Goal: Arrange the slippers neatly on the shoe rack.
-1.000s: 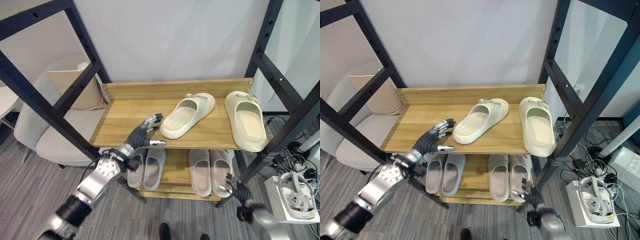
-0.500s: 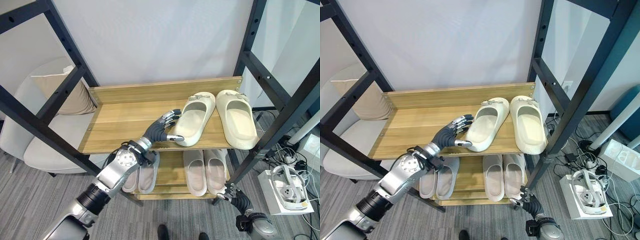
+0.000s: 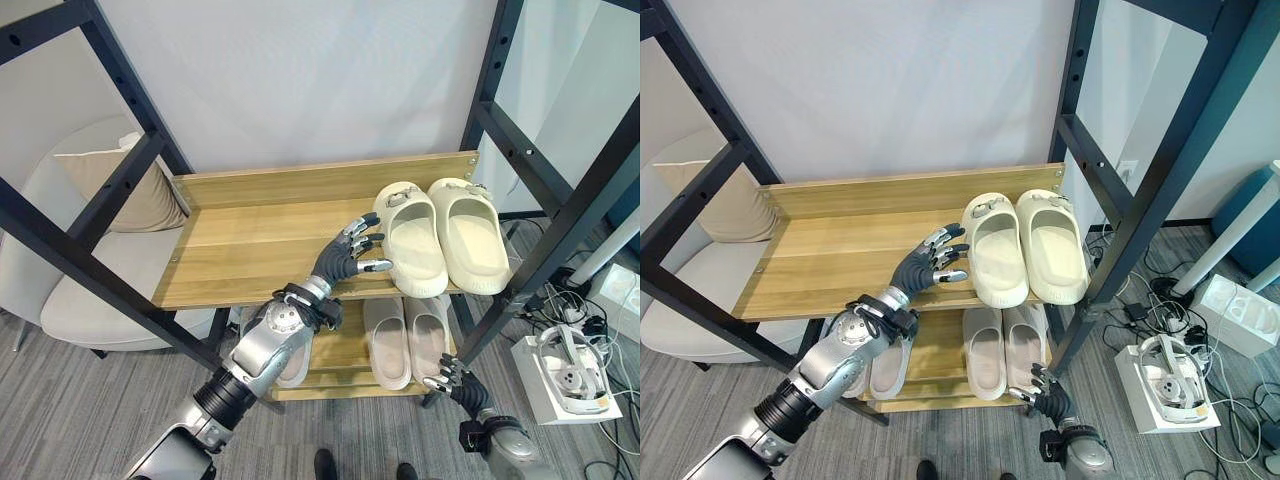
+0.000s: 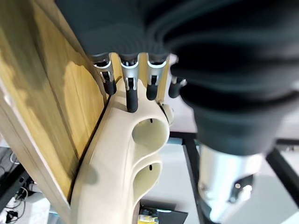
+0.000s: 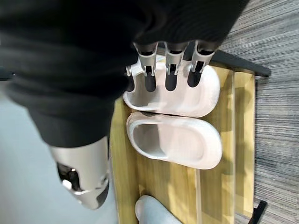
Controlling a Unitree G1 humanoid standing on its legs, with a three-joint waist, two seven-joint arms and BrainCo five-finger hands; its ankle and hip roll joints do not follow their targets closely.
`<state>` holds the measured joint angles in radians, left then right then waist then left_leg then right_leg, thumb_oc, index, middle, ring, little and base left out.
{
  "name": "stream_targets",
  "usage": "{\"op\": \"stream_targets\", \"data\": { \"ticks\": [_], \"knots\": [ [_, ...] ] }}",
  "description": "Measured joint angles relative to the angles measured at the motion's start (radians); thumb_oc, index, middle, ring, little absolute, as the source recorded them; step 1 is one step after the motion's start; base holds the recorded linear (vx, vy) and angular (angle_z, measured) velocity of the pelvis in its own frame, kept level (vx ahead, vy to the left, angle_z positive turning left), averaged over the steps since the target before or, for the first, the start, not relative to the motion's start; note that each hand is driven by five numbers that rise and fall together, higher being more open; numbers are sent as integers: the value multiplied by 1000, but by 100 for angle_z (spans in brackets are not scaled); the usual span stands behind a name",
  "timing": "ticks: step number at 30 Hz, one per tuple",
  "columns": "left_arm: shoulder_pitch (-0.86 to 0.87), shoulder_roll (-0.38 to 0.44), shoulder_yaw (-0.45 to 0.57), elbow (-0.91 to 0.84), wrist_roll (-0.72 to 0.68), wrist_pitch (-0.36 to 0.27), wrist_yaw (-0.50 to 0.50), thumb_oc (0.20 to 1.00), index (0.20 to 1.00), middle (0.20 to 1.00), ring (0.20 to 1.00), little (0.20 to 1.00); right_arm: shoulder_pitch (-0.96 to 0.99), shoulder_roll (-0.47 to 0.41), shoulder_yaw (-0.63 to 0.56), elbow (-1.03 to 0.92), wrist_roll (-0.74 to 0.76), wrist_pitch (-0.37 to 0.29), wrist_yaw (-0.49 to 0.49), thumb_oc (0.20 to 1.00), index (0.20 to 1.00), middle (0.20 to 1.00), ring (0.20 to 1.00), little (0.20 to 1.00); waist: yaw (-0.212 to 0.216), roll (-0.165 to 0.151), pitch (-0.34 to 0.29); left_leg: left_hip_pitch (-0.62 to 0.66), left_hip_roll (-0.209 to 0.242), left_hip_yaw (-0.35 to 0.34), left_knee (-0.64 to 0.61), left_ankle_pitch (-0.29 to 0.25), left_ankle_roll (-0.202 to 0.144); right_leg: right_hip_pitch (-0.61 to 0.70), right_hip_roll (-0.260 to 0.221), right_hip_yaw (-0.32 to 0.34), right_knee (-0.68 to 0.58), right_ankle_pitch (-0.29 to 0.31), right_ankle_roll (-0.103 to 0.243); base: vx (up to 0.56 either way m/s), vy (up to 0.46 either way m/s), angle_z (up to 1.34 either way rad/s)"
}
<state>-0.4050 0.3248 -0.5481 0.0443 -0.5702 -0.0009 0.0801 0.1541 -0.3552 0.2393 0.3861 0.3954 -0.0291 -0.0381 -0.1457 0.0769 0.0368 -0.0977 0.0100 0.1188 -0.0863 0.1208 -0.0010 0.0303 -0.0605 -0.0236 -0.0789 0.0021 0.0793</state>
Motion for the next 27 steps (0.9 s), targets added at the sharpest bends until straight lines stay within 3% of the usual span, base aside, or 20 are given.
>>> {"op": "stream_targets", "data": {
  "ticks": [5, 8, 11, 13, 15, 19, 27],
  "knots": [
    [5, 4, 7, -2, 0, -1, 8, 1000, 1000, 1000, 1000, 1000, 4, 8, 21, -12, -1, 0, -1, 1000, 1000, 1000, 1000, 1000, -4, -7, 5, 4, 1, 5, 4, -1, 0, 0, 0, 8, 1, 0, 0, -7, 5, 0],
    [56, 32, 133, -17, 2, -8, 6, 1000, 1000, 1000, 1000, 1000, 174, -28, -22, -32, -6, -18, 56, 1000, 1000, 1000, 1000, 1000, -27, -19, 14, 21, 2, 28, 1, -7, 2, 2, -1, 30, 8, -2, -2, -42, 8, -28],
    [77, 65, 174, -44, 48, -16, 0, 1000, 1000, 1000, 1000, 1000, 222, -45, -51, 17, -44, -9, 70, 1000, 1000, 1000, 1000, 1000, -51, -43, 32, 18, 4, 21, -1, -6, 1, 12, 2, 24, -2, 4, -6, -2, 6, 0],
    [93, 69, 192, -41, 93, -18, 7, 1000, 1000, 1000, 1000, 1000, 185, -33, -33, 16, -52, -12, 83, 1000, 1000, 1000, 1000, 1000, -38, -38, 35, 24, 3, 17, -1, -7, 0, 16, 1, 21, -3, 3, -6, -1, -9, 14],
    [124, 54, 314, -44, 158, -49, 77, 1000, 1000, 1000, 1000, 1000, 88, -17, -19, 15, -53, -32, 87, 1000, 1000, 1000, 1000, 1000, 7, -28, 33, 24, 2, -5, -2, -17, -14, 33, 3, -4, -3, -4, -1, -3, -6, 27],
    [192, 44, 396, -164, 148, -88, 116, 1000, 1000, 1000, 1000, 1000, 92, -17, -15, 16, -53, -49, 87, 1000, 1000, 1000, 1000, 1000, 22, -32, 33, 26, -2, -23, -1, -15, -10, 38, 0, -25, -2, -6, -12, 1, 7, 18],
    [232, 50, 388, -491, 13, -184, 3, 1000, 1000, 1000, 1000, 1000, 107, -5, -11, 35, -53, -52, 111, 1000, 1000, 1000, 1000, 1000, 36, -50, 31, 33, -3, -28, 5, -10, -2, 53, 1, -33, -2, -7, -11, -1, 1, 2]
  ]
}}
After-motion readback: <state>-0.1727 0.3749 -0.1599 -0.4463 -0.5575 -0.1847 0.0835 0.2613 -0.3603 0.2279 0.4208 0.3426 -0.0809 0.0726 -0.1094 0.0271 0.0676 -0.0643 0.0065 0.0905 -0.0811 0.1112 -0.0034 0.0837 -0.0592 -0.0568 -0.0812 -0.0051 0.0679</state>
